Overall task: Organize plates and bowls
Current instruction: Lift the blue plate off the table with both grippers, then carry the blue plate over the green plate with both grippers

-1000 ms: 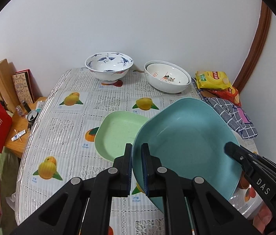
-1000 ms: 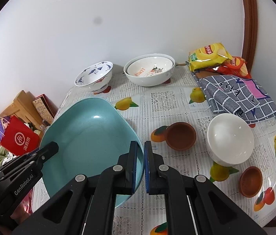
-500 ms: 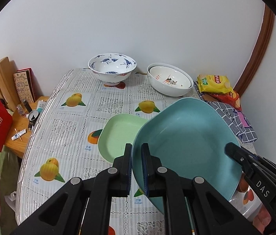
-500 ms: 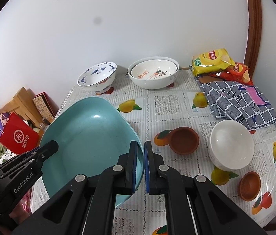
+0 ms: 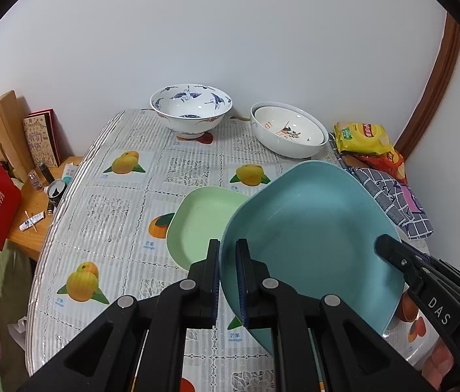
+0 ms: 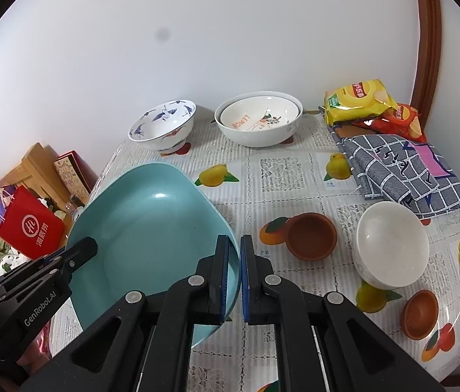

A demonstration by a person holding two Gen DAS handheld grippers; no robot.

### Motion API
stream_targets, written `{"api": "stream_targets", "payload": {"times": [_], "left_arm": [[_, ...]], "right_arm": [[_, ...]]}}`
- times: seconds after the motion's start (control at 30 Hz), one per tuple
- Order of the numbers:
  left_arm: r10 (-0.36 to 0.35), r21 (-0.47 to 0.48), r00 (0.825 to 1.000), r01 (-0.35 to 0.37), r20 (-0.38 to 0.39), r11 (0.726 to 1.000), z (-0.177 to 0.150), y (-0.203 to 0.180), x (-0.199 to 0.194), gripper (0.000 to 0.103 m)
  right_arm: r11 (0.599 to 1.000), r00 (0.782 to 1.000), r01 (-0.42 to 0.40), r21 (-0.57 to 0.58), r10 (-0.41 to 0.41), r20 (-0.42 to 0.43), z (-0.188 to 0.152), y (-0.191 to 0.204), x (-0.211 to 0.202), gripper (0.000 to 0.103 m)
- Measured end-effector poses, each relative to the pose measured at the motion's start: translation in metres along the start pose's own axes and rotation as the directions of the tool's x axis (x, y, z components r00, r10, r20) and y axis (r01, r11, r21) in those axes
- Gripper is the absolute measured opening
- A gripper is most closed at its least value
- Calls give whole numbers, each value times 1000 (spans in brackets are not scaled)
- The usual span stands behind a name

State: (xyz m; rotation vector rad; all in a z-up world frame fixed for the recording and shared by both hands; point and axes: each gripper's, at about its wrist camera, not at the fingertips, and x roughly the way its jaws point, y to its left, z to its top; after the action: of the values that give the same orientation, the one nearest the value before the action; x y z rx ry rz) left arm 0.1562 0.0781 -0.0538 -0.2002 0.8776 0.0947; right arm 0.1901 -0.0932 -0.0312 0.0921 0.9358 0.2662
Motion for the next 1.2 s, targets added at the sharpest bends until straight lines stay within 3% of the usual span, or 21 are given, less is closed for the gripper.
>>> {"api": "stream_targets", "payload": {"times": [0.87, 1.2], "left_arm": [[17, -36, 1000, -18, -19, 999, 12, 7, 22, 10], [37, -40, 999, -37, -5, 999, 34, 9, 28, 10]], "right_arm": [[999, 1000, -5, -36, 5, -17, 17, 4, 25, 7], [999, 1000, -26, -47, 25, -13, 41, 9, 35, 7]]}}
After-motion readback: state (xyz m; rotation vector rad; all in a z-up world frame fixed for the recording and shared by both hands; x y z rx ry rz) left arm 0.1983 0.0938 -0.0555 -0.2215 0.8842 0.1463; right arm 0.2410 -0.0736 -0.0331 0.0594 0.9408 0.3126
